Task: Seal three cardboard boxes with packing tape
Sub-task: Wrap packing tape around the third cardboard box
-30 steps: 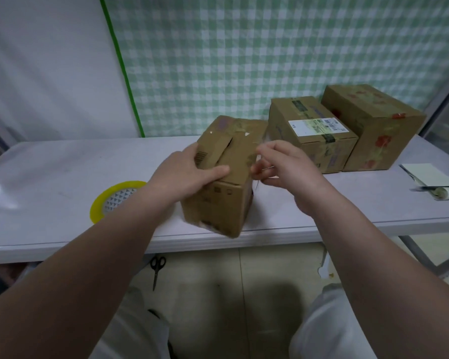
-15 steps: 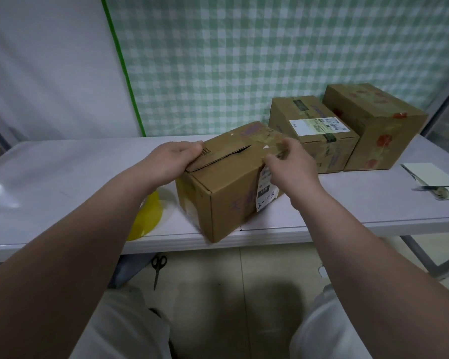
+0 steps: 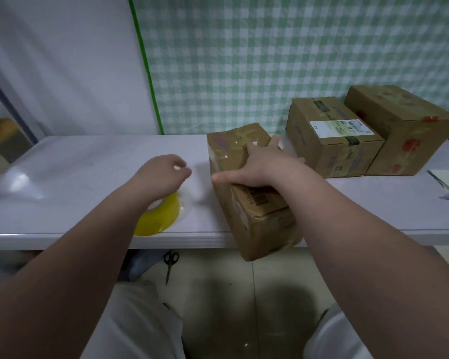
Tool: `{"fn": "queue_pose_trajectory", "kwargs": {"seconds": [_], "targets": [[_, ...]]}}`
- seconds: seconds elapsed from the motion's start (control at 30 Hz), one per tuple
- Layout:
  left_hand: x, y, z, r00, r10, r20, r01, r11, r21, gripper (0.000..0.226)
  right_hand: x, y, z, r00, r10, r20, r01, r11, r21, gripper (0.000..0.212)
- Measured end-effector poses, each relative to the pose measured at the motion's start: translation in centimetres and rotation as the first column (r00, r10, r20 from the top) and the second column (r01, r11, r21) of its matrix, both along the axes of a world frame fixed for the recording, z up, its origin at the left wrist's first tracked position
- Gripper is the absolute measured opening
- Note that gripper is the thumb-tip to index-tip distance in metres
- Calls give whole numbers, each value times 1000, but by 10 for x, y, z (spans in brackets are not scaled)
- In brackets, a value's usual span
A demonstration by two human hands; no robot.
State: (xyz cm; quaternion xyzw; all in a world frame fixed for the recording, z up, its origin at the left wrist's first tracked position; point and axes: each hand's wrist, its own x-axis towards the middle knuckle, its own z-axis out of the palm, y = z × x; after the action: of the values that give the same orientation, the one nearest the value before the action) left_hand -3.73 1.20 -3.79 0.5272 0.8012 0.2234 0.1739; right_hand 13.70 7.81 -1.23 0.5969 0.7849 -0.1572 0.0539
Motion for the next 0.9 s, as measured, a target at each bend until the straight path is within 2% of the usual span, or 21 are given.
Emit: {"fn": "queue_pose_trajectory", "kwargs": {"seconds": [0.07, 0.17, 0.23, 0.37, 0.43, 0.53, 0.67, 0.8, 0.9], "targets": [[-14, -2, -18, 980, -14, -200, -28, 978, -205, 62, -6, 3, -2, 999, 36, 15, -36, 999, 17, 115], [-20, -5, -47, 955, -139, -261, 32, 926, -375, 95, -9, 7, -1, 993, 118, -12, -117, 993, 21, 103], [-19, -6, -60, 939, -171, -299, 55, 931, -361, 92, -8, 9, 1, 978, 208, -12, -208, 978, 30, 102], [-25, -7, -60, 935, -103, -339, 12, 966, -259, 77, -5, 15, 2, 944, 330, -5, -330, 944, 28, 109], [-28, -9, -54, 965, -32, -259, -15, 984, -179, 74, -5, 18, 2, 930, 367, 27, -367, 930, 16, 117], [-31, -17, -36, 992, 114, -46, -116, 992, -45, 71, -6, 19, 5, 931, 360, 61, -358, 933, -43, 129], [-32, -33, -10, 944, 219, 248, -254, 960, 116, 60, -10, 22, 11, 921, 362, 144, -360, 932, -39, 135], [-22, -47, 16, 929, 210, 304, -291, 923, 251, 44, -13, 23, 13, 900, 380, 216, -377, 925, -56, 138], [-15, -55, 38, 912, 141, 385, -283, 896, 342, 31, -14, 21, 13, 853, 418, 314, -424, 904, -51, 141]]}}
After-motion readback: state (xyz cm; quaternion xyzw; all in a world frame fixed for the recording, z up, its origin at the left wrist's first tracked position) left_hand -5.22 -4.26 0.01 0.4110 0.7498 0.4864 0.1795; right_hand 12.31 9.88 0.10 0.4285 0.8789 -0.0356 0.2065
